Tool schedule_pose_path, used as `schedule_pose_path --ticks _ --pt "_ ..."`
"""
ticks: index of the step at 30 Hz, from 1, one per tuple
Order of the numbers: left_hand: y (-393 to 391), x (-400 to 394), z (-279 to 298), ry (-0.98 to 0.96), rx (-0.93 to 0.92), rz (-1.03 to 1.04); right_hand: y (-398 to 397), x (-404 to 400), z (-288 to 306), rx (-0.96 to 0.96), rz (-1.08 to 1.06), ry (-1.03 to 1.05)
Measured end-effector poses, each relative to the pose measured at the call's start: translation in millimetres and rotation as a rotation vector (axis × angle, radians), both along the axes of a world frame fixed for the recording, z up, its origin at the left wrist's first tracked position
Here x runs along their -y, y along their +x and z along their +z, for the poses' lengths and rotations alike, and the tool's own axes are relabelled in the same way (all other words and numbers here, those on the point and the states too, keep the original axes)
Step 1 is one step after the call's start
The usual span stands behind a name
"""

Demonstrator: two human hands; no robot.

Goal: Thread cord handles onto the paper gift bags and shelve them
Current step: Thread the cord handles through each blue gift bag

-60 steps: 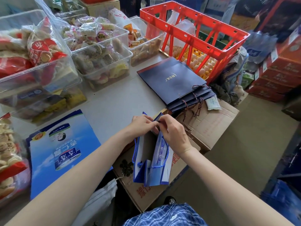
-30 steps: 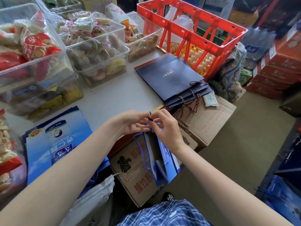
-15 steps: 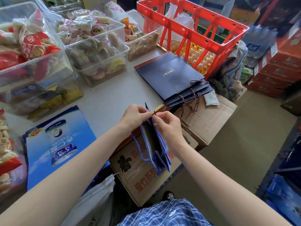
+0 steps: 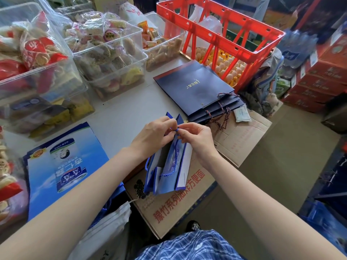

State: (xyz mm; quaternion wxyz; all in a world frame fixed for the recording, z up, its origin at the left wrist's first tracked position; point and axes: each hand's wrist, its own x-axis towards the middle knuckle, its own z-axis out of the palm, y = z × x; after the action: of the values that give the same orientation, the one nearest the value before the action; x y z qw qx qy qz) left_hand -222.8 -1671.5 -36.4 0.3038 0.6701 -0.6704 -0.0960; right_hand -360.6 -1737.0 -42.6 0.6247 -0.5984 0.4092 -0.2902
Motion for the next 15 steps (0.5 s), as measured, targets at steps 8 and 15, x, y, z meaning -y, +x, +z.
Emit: schedule_pose_path --ticks 8,15 --pt "-4 5 -1 0.095 -0.32 0.214 3 16 15 -0.387 0.159 -0.463" --pt "-8 10 4 0.147 -0.532 0.339 7 23 18 -0.387 0.141 -0.302"
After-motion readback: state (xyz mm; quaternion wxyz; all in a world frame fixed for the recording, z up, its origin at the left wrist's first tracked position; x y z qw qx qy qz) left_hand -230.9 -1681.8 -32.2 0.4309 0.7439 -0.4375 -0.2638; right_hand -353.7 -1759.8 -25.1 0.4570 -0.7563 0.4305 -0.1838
